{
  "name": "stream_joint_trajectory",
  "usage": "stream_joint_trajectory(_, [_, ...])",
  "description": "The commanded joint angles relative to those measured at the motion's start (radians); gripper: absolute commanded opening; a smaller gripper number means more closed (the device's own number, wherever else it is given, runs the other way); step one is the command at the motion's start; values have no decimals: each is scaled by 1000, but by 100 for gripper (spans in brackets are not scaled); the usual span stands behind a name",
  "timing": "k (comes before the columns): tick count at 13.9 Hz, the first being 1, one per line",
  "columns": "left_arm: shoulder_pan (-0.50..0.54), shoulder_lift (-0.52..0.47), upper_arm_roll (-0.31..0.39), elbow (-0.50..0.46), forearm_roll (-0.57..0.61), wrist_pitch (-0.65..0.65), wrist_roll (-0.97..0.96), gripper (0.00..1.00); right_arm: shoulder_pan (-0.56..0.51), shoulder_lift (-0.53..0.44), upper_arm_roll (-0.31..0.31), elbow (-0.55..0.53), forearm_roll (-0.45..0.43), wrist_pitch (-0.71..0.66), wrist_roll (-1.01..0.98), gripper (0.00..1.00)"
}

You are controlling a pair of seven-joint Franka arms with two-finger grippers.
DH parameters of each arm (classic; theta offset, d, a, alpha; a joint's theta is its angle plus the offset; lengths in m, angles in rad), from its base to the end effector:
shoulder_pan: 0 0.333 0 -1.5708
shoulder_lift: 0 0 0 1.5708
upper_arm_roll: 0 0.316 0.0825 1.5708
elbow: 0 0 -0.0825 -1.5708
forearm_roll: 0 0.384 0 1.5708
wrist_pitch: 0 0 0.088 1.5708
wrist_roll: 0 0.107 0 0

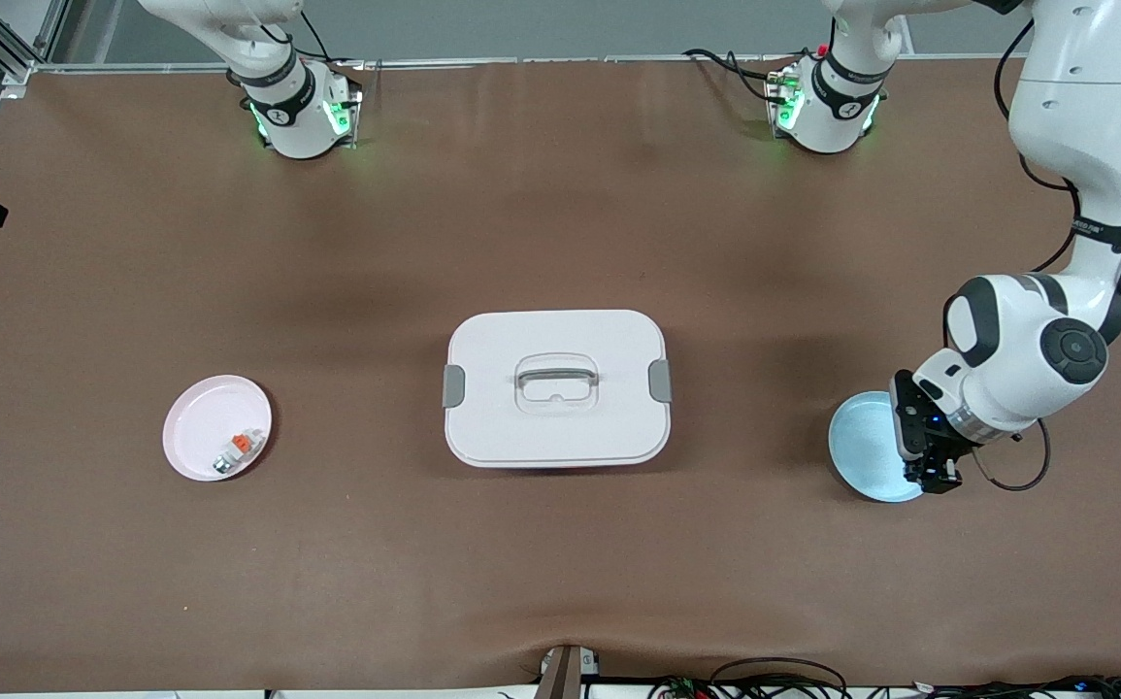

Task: Transfer orange switch to right arm and place
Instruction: 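Lift the switch block with the left gripper toward the white box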

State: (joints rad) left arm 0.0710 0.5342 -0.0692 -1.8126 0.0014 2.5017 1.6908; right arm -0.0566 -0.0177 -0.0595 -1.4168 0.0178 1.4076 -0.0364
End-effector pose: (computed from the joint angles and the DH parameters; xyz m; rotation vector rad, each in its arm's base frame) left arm 0.6673 0.0051 0.2615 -2.0321 2.2618 -0.1958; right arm 0.5267 -0.0597 0.6911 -3.1213 0.1198 -0.0154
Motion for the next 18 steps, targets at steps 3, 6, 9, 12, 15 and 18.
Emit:
stream_joint_trajectory(3, [3,-43,-4,56,-47,-132,4,0,4,1,-2,7,-1,1,1,100])
stream_joint_trajectory(6, [-7,-43,-6,117,-72,-216,-2,0,7,-2,0,9,1,-1,1,100])
stream_joint_trajectory(9, [-3,-43,-37,174,-104,-299,-40,0,7,-2,0,9,1,1,1,100])
stream_joint_trajectory(12, [0,-43,-95,223,-113,-372,-147,0,9,-2,0,9,2,4,3,100])
stream_joint_trajectory(15, [-13,-43,-126,298,-138,-467,-262,0,4,-1,-3,9,2,10,1,100])
stream_joint_trajectory(18, [1,-43,-198,323,-140,-501,-370,0,1,1,-3,12,2,42,1,100])
